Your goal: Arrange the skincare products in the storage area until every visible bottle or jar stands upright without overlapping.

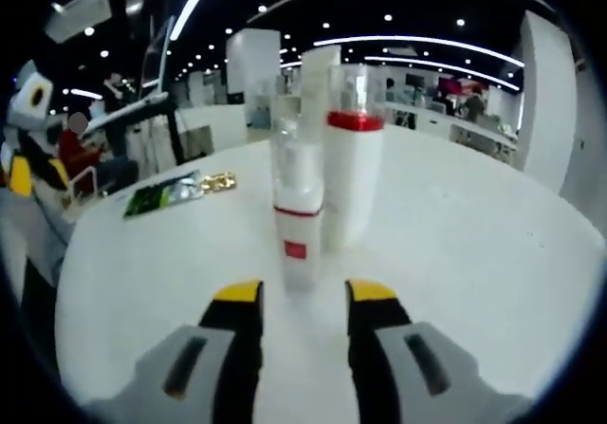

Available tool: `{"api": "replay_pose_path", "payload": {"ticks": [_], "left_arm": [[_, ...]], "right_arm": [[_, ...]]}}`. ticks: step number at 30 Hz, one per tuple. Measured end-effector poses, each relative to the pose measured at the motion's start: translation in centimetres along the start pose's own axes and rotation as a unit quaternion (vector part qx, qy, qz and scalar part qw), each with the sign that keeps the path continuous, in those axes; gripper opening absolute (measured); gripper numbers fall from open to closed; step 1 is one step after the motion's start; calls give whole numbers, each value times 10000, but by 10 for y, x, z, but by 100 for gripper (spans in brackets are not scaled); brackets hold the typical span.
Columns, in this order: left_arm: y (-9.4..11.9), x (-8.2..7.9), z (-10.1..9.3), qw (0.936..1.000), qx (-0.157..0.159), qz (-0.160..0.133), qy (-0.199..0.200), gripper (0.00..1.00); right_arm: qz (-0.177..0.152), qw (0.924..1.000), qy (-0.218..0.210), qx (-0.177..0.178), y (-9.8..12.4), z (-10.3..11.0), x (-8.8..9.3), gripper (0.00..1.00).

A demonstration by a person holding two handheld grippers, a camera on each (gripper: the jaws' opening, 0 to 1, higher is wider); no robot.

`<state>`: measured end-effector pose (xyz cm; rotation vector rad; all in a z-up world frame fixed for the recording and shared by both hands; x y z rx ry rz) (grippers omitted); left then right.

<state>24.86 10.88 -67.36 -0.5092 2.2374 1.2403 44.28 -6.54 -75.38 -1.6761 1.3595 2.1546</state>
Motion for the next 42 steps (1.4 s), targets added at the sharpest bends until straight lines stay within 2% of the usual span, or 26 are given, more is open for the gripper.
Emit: {"api": "replay_pose_path", "payload": {"ticks": [5, 12, 24, 31, 36, 42], "left_arm": [[2, 3, 1, 10000, -24, -17, 33, 35], [6, 2, 8, 9998, -91, -92, 118, 35], [8, -3, 16, 9994, -166, -199, 231, 34], [9, -6, 23, 9992, -243, -222, 245, 34], [8, -3, 23, 9991, -251, -196, 271, 34], [6, -1, 21, 9992, -239, -170, 288, 34]], "right_arm": [[121, 9994, 319, 47, -6, -6, -5, 27], [283, 9989, 372, -29, -14, -11, -10, 25], [297, 9994, -22, -158, -31, -3, -25, 21], [296, 9993, -166, -123, -37, -3, -27, 21], [317, 9989, -329, -71, -40, -7, -26, 21], [338, 9988, -336, -63, -41, -10, -27, 21]]}}
Point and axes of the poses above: the point that each gripper's makers call its tool centre point, and the gripper's own axes: y roughly backward along the fingers, z roughly to its left, x roughly out of its underside, the point moved 3 cm from there along y, roughly backward along the fingers, and after that the axes turned 6 degrees about z, right-handed, at the moved point
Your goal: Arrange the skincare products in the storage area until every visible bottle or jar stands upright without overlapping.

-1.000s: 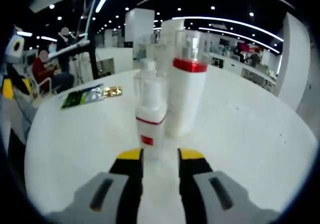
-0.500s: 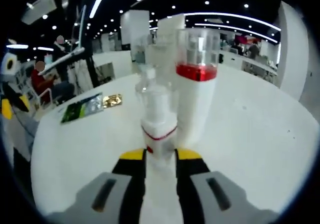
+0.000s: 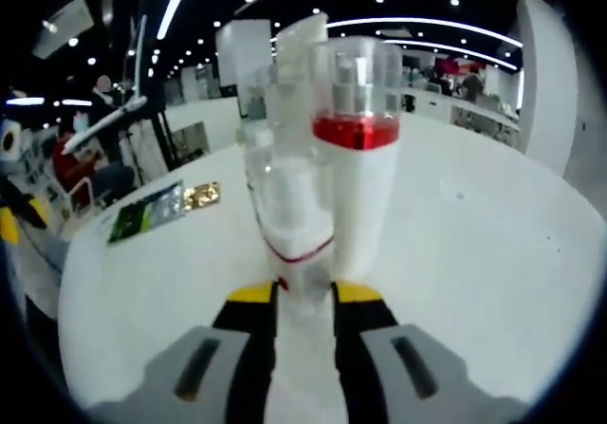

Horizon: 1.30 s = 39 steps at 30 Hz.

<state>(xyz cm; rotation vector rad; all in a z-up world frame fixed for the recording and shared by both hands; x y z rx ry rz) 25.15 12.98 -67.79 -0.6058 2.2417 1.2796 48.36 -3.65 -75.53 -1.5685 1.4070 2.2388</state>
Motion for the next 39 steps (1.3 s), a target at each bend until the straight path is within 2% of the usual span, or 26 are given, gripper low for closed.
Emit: {"api": "replay_pose_path", "payload": {"ticks": [12, 22, 24, 30, 35, 39], "left_arm": [[0, 2, 2, 10000, -66, 23, 29, 33], [-1, 2, -2, 9999, -30, -82, 106, 34], [-1, 2, -2, 9999, -21, -93, 122, 34], [0, 6, -2, 9998, -39, -113, 170, 34], [1, 10, -2, 9997, -54, -135, 219, 34], [1, 12, -2, 9996, -52, -146, 241, 34]], "right_arm": [[67, 9999, 69, -87, -5, -4, -4, 21], [155, 9995, 182, -184, -5, -4, -2, 22], [121, 9997, 64, -221, -3, -4, -2, 25], [70, 9998, 69, -171, 5, -3, -3, 24], [-62, 9999, 150, -50, 16, -3, -6, 19], [-187, 9996, 150, -152, 21, 3, -11, 16]]}}
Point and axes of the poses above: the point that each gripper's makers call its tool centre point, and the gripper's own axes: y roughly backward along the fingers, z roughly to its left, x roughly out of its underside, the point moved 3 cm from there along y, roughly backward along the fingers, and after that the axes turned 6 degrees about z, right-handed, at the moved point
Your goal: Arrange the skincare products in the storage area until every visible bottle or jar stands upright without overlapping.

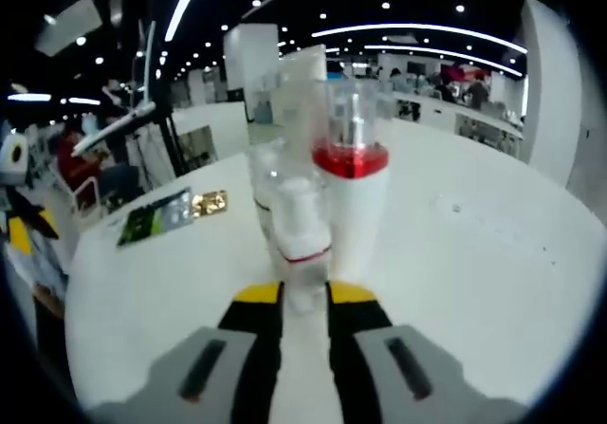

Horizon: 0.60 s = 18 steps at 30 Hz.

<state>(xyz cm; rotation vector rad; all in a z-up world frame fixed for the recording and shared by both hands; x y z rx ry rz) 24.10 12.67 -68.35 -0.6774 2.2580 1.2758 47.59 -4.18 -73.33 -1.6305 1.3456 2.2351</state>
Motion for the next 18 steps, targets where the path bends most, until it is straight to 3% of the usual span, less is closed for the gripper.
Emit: {"api": "replay_pose_path", "payload": {"ticks": [18], "left_arm": [[7, 9, 4, 9997, -56, -168, 153, 33]], "right_arm": [[243, 9993, 262, 85, 4, 2, 8, 21]]}}
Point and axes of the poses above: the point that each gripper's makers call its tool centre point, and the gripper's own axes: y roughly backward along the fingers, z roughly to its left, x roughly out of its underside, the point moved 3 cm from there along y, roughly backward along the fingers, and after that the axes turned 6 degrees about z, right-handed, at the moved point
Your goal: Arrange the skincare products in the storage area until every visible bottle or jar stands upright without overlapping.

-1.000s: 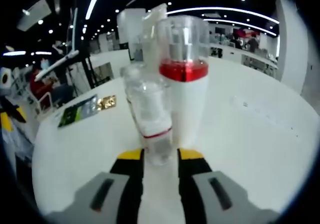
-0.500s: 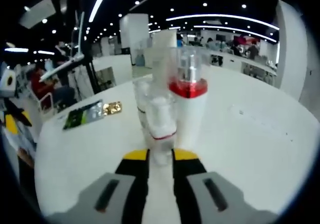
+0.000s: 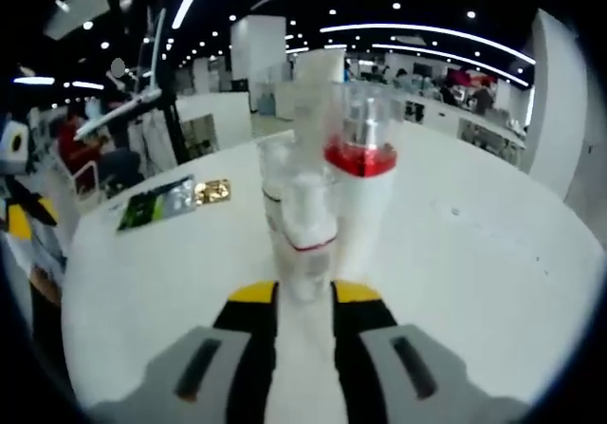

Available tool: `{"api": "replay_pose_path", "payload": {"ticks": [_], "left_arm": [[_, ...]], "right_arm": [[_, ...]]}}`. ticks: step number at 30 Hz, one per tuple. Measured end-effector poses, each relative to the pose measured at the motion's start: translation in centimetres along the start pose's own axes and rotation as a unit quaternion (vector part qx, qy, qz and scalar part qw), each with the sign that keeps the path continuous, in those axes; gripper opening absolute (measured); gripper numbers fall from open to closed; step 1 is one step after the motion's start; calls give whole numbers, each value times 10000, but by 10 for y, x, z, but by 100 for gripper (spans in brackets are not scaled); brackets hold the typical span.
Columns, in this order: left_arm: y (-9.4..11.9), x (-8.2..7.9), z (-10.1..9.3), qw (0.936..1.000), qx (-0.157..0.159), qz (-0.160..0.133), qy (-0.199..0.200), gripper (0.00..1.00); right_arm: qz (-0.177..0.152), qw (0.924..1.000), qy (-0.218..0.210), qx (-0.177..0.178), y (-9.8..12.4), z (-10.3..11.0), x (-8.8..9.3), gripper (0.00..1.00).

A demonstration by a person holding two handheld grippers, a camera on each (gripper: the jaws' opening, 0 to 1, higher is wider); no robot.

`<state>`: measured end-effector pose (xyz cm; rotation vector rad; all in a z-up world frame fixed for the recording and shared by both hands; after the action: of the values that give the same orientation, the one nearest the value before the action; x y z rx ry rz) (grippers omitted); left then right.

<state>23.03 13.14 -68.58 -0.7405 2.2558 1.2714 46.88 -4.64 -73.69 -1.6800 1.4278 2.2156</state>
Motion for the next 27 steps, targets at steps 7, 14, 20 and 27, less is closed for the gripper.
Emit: {"api": "replay_pose_path", "payload": {"ticks": [7, 14, 20, 27], "left_arm": [[-2, 8, -2, 9999, 58, -62, 131, 33], [-1, 11, -4, 9994, 133, -124, 291, 33], [5, 14, 1, 9985, 92, -227, 495, 33], [14, 20, 19, 9959, -58, -334, 836, 33]], "right_arm": [[105, 9992, -306, -228, 23, 17, 22, 28], [114, 9973, -565, -457, 45, 42, 37, 31], [231, 9953, -640, -696, 58, 68, 45, 33], [436, 9926, -604, -955, 58, 95, 43, 34]]}}
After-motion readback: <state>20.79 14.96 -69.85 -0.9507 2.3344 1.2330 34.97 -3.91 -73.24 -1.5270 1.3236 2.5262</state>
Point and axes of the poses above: the point that each gripper's makers call its tool centre point, and the gripper's own axes: y roughly backward along the fingers, z roughly to its left, x roughly out of its underside, the point moved 3 cm from there along y, roughly backward along the fingers, and after that the axes turned 6 degrees about z, right-handed, at the moved point
